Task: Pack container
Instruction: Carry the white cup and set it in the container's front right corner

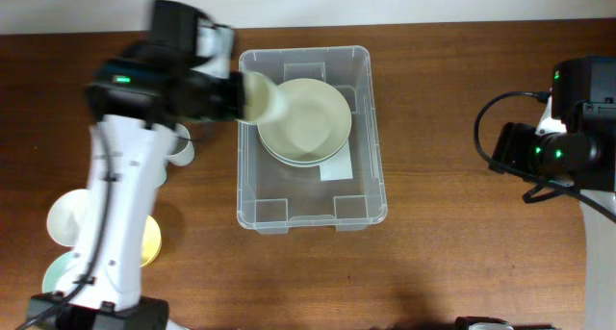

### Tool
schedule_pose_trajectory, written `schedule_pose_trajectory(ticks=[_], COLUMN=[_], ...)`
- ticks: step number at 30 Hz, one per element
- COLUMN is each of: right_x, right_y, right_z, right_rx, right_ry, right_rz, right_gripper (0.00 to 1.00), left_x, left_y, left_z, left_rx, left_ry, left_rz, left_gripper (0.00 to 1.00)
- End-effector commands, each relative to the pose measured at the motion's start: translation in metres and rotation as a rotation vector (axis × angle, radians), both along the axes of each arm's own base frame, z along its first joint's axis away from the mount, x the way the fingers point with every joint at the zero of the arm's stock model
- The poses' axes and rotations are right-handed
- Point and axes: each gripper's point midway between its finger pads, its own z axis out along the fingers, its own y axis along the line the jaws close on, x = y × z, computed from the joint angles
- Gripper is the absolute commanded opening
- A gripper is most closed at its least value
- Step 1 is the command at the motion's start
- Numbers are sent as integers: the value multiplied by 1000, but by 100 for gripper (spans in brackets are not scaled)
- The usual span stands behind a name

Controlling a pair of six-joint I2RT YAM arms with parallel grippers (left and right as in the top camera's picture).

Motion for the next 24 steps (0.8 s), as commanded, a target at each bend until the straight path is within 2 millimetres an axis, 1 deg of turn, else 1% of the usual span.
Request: schedule_pose_trajectory(ticks=[1,2,3,7,10,13,14,16,17,22,24], right_x=[1,1,0,0,-1,-1,-2,-3,-3,-3,-3], right_y=[2,2,2,3,3,3,3,4,4,4,4], right_z=[-3,-3,-3,-4,-4,-4,-4,-5,-5,-5,-5], right_rx=[4,4,5,12,12,13,13,14,15,15,15], right_ry=[9,11,13,13,18,20,23,24,25,25,25], right_rz=[5,5,5,8,8,8,8,8,9,9,9], right_gripper=[72,72,72,72,72,72,73,72,73,73,73], left_x=[-18,-21,-24,-33,-36,-37,-39,-39,-41,-45,-52], left_y=[-52,-57,-67,-109,-124,-135,-141,-144,-147,-149,-154], left_z=[-19,-25,-34,-59,-82,-108,-129,-144,-156,-178,-189], left_rx=[50,71,88,91,111,128,140,151,148,172,199], left_ry=[33,50,80,131,188,256,312,349,393,453,477], left_rz=[-138,-105,-49,-79,-65,-41,-10,18,38,70,55], left_gripper=[1,1,0,1,1,1,1,1,1,1,1])
